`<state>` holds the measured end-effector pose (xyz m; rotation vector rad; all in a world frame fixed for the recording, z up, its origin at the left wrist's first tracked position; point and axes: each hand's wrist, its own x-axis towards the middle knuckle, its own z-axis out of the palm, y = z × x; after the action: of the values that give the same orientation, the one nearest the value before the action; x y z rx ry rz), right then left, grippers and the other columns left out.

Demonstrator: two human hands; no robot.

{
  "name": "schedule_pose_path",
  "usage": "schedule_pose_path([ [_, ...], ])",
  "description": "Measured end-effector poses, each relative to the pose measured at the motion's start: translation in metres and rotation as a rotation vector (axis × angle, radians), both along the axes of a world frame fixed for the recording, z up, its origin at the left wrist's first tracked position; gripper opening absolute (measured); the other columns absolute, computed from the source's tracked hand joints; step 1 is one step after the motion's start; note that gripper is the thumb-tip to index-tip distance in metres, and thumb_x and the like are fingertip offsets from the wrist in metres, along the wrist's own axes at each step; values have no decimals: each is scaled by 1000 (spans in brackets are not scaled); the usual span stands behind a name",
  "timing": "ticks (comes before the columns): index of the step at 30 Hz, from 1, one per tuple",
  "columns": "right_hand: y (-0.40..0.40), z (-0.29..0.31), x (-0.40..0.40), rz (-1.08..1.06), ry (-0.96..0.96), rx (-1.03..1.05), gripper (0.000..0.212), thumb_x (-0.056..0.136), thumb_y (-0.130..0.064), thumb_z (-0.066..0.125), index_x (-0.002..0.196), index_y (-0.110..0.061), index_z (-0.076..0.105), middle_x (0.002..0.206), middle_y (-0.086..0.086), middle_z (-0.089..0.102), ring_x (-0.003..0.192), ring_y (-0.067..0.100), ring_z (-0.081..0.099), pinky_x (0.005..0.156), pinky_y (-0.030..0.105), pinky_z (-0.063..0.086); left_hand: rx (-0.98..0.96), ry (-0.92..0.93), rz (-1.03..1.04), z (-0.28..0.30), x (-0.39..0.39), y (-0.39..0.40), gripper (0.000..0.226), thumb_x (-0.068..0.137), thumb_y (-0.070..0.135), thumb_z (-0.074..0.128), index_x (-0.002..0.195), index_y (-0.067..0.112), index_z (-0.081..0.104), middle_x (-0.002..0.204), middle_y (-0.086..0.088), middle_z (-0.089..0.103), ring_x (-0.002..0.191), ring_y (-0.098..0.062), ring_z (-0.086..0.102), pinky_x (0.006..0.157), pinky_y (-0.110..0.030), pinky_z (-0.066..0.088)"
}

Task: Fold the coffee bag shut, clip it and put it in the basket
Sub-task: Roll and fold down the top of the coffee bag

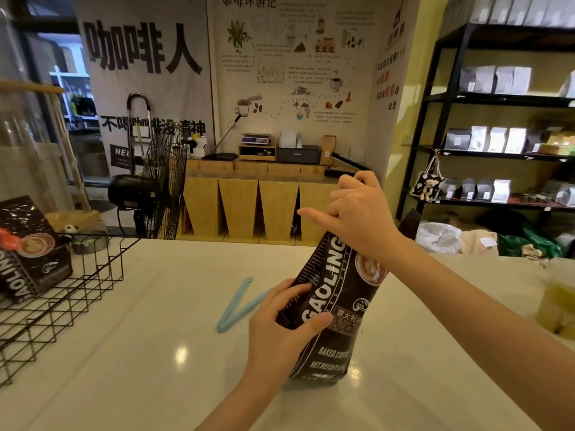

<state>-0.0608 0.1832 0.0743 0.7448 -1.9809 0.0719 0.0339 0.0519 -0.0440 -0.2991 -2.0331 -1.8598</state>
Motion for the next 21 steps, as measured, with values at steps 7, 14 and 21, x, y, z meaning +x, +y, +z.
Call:
schedule_pose_path([
  [7, 18, -8, -6, -114, 97, -33, 63, 89, -46, 41, 42, -11, 63, 37, 0, 54, 54, 11, 36, 78, 34, 28, 56, 18, -14, 0, 4, 4, 41, 62, 14, 79, 75, 50, 64, 83, 43, 63, 84, 14, 60, 63, -4, 47],
  [14, 18, -14, -8, -114, 167, -135, 59, 90, -38, 45, 43, -9, 63, 36, 1, 54, 53, 13, 42, 78, 34, 30, 25, 54, -1, 1, 7, 4, 34, 56, 35, 77, 84, 48, 64, 98, 39, 62, 93, 9, 60, 72, -8, 49],
  [21, 15, -16, -5, -26, 256, -226, 49, 87, -29, 55, 43, -10, 64, 38, 0, 55, 52, 15, 49, 78, 34, 33, 11, -3, -75, 12, 8, 1, 30, 61, 49, 68, 87, 35, 62, 92, 22, 68, 85, 6, 61, 62, -12, 51],
])
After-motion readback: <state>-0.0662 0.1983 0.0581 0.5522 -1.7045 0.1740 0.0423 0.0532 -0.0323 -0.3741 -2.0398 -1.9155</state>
